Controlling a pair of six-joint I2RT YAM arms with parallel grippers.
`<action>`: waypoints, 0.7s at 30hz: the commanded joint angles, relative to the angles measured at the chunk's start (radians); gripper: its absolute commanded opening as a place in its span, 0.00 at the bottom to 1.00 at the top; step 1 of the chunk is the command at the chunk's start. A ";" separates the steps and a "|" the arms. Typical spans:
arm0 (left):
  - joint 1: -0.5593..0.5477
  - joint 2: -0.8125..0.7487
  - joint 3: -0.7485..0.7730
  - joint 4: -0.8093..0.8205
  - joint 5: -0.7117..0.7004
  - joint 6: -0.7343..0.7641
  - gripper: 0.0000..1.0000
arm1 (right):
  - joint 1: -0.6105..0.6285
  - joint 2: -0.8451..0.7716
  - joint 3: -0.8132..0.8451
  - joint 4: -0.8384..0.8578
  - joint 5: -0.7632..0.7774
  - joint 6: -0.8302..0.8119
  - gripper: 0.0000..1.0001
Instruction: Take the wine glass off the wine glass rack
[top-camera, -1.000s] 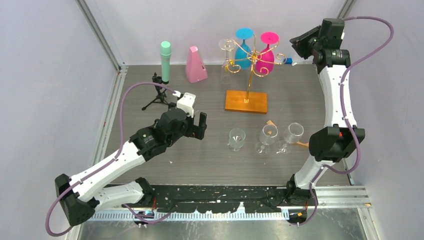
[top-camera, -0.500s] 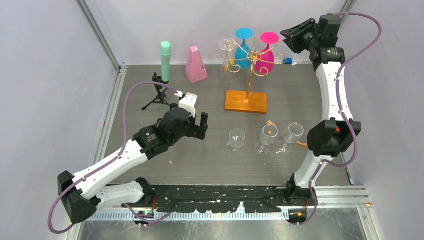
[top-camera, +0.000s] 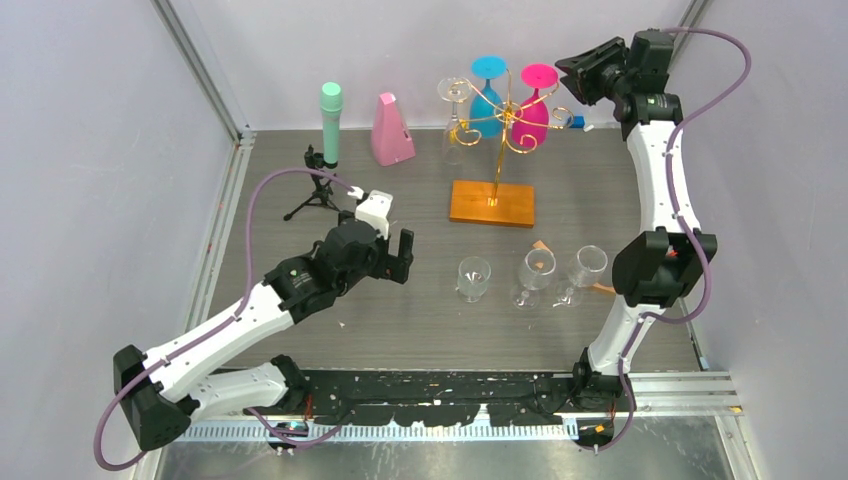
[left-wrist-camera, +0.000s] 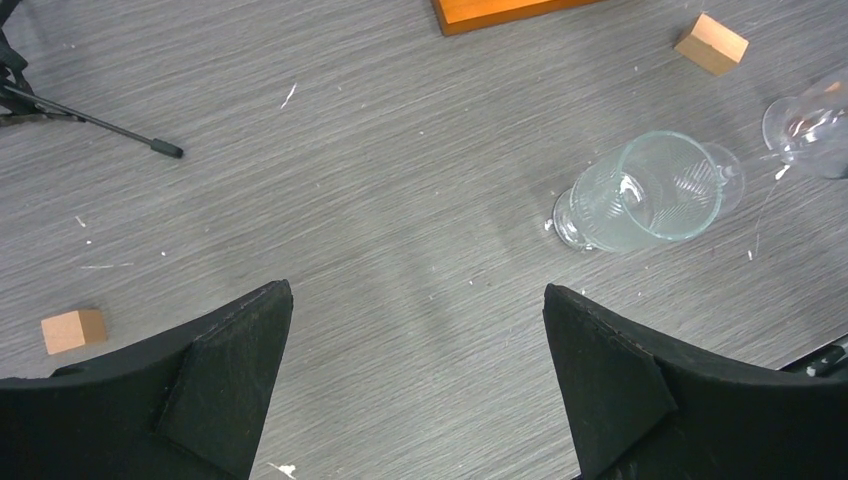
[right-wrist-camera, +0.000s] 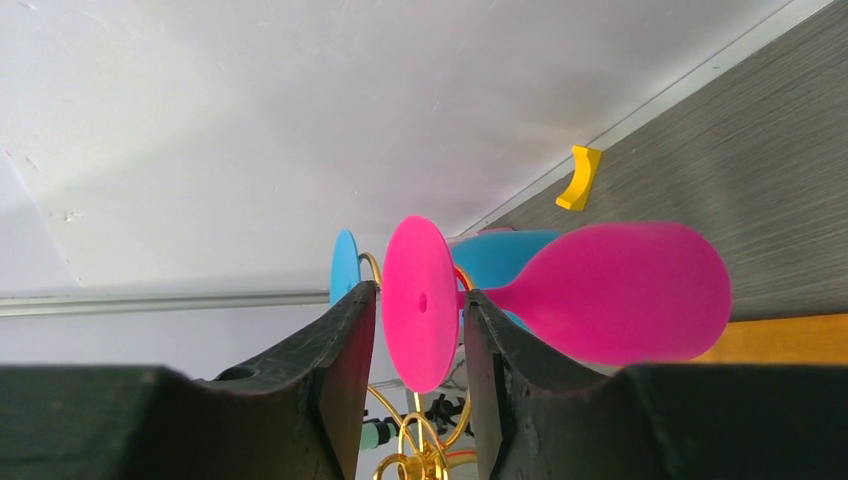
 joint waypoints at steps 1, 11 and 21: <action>0.003 -0.024 -0.023 0.038 -0.021 0.000 1.00 | 0.012 0.004 0.048 0.087 -0.043 0.029 0.43; 0.003 -0.032 -0.035 0.023 -0.060 0.014 1.00 | 0.027 0.013 0.067 0.041 -0.009 0.015 0.41; 0.004 -0.036 -0.037 0.020 -0.069 0.020 1.00 | 0.038 -0.058 0.028 0.075 0.084 -0.063 0.41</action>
